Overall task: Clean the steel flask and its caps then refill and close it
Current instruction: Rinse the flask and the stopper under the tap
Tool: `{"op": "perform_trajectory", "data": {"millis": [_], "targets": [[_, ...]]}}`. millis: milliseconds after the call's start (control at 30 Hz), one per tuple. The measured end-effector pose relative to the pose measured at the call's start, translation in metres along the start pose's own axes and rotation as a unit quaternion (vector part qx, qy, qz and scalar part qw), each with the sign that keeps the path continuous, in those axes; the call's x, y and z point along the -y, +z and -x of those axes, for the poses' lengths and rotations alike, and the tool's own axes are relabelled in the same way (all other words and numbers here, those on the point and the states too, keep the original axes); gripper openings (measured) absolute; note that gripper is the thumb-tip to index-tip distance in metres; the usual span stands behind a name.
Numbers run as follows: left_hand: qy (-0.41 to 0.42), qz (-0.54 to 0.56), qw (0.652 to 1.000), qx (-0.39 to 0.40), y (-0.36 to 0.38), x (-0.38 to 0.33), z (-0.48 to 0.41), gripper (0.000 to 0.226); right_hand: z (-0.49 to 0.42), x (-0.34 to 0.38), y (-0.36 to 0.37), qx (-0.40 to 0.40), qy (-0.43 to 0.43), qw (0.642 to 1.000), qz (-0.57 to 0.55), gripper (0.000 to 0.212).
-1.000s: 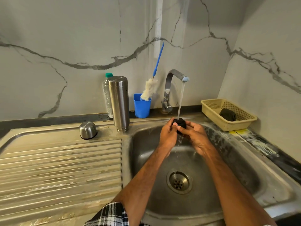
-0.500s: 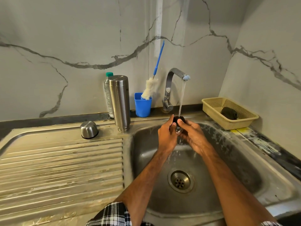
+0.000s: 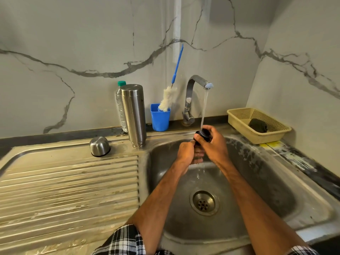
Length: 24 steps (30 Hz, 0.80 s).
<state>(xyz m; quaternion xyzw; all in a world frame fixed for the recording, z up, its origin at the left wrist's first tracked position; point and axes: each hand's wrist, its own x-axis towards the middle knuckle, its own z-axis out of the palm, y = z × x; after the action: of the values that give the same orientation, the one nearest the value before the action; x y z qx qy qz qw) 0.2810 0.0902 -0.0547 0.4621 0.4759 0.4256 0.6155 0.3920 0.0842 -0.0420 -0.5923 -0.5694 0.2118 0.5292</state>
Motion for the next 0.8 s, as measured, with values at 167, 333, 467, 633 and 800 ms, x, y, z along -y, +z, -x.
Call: {"op": "perform_trajectory", "data": {"millis": [167,333,467,633,800], "targets": [[0.001,-0.005,0.997,-0.071,-0.01,0.0,-0.01,0.034,0.006,-0.007,0.003,0.021,0.006,0.998,0.054,0.041],[-0.026,-0.001,0.997,-0.068,-0.011,0.001,-0.011,0.034,0.002,-0.004,0.009,0.003,-0.002,0.999,0.042,0.043],[-0.033,0.008,0.999,-0.034,-0.011,-0.002,-0.008,0.03,0.003,-0.004,0.009,-0.013,0.005,1.0,0.018,0.041],[0.075,-0.024,0.996,-0.034,-0.004,0.004,-0.009,0.032,0.002,-0.009,0.008,0.008,0.152,0.967,-0.202,0.034],[0.159,-0.079,0.981,-0.074,0.006,0.003,-0.01,0.033,-0.003,-0.009,-0.006,0.044,0.192,0.954,-0.225,0.032]]}}
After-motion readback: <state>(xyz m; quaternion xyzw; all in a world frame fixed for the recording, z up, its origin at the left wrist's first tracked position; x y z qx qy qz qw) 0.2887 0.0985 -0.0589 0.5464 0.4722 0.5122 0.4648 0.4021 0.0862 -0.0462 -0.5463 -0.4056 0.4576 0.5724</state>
